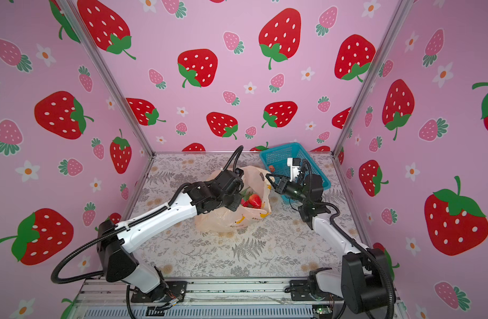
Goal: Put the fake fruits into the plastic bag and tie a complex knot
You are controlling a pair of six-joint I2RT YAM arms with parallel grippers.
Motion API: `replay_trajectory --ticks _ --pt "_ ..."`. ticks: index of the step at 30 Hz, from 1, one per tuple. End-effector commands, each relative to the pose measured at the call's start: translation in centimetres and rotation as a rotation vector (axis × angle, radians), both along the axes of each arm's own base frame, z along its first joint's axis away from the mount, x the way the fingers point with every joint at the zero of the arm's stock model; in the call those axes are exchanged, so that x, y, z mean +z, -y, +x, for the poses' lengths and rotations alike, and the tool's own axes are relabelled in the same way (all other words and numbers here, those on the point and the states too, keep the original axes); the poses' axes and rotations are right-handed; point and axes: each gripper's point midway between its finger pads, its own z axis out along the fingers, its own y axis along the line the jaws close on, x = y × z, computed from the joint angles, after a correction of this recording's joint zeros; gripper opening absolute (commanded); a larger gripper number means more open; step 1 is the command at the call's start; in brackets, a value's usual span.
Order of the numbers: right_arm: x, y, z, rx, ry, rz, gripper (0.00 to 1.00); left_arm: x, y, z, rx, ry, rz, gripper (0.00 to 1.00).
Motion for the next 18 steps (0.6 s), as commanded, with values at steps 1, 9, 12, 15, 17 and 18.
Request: replay_trajectory --ticks 1,9,12,15,17,18 --pt "6.5 2.0 -0.3 -0.121 0.196 -0.02 0.0 5.4 -1.7 -0.1 0.004 0.089 -0.118 0.0" --pt "13.8 4.1 -2.2 -0.234 0.376 -0.026 0.0 15.9 -9.4 0.2 0.126 0.315 -0.492 0.0" --pt "14.8 4.2 -2.3 -0.242 0.401 -0.047 0.0 16.5 -11.5 0.0 0.177 0.356 -0.54 0.0" --pt "14.8 4.0 -2.0 -0.235 0.403 -0.081 0.0 15.5 -11.7 -0.5 0.181 0.346 -0.567 0.0" --pt "15.1 3.7 -2.1 -0.218 0.41 -0.107 0.0 14.4 -11.3 -0.8 0.17 0.311 -0.58 0.0" --pt "15.2 3.7 -2.1 -0.213 0.418 -0.127 0.0 13.8 -11.1 -1.0 0.16 0.289 -0.587 0.0"
